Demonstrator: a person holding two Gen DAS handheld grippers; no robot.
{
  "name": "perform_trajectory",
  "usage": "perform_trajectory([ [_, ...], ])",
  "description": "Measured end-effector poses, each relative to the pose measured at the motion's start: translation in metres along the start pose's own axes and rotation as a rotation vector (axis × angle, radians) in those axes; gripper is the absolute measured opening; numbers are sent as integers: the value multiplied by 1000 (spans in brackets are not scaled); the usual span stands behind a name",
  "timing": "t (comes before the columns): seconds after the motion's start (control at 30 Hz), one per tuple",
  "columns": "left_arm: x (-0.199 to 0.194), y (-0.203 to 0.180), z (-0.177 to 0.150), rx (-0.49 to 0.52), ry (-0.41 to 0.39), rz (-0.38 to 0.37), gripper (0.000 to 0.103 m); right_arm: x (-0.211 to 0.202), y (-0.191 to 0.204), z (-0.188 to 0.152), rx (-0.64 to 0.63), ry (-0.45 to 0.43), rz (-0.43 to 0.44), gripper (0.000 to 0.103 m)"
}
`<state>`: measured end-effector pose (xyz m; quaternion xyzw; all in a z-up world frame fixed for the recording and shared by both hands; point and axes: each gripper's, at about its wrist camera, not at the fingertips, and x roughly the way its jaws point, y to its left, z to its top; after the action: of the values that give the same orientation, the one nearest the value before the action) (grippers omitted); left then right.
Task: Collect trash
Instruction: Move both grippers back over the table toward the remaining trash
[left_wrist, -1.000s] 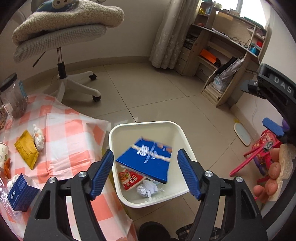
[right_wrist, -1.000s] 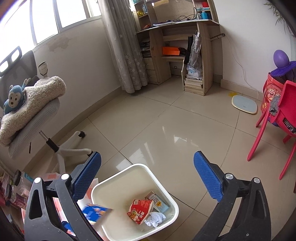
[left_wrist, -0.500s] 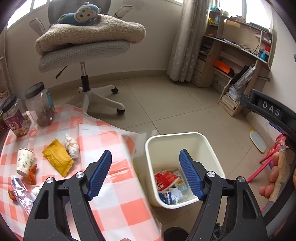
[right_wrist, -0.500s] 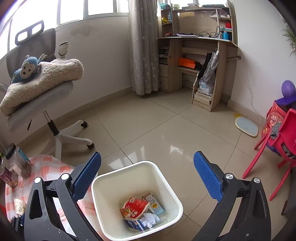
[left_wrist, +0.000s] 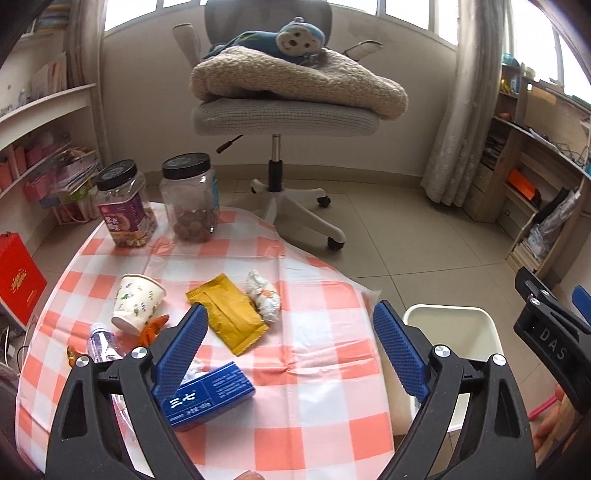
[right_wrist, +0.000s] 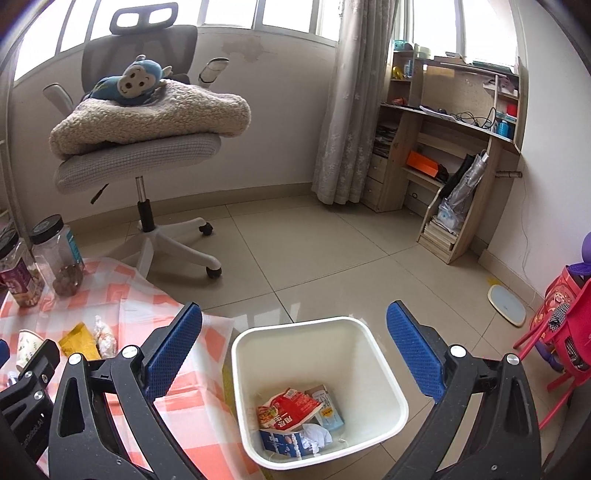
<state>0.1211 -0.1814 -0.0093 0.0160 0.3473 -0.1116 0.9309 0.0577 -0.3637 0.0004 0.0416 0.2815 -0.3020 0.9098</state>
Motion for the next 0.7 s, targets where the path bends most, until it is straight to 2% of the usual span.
perform_trajectory([
  [0.3,2,56,-5,-34,21,108,89,-2,65,-8,-87,46,86,96],
  [0.43,7,87,-10,-53,57,169,89,-4,96,-14,-120,77,139,96],
  [0.7,15,171,-24,-187,147,291,89,-11,156,-26,-180,111,244,96],
])
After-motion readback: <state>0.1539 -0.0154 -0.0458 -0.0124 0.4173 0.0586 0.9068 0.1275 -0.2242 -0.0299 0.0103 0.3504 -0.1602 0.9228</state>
